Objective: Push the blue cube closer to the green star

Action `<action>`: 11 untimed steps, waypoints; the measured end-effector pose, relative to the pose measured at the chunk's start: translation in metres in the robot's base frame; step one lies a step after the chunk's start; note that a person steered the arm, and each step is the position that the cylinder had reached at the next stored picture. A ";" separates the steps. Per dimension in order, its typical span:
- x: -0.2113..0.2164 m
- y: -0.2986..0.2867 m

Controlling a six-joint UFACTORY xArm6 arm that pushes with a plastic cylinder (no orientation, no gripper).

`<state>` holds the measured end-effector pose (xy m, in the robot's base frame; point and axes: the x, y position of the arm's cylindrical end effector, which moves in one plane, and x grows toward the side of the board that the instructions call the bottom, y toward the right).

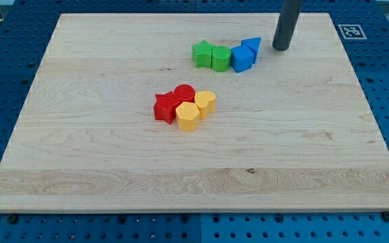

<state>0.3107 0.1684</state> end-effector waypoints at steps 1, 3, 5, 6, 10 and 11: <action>0.015 0.005; 0.076 -0.015; 0.067 -0.053; 0.051 -0.053; 0.009 -0.084; 0.008 -0.050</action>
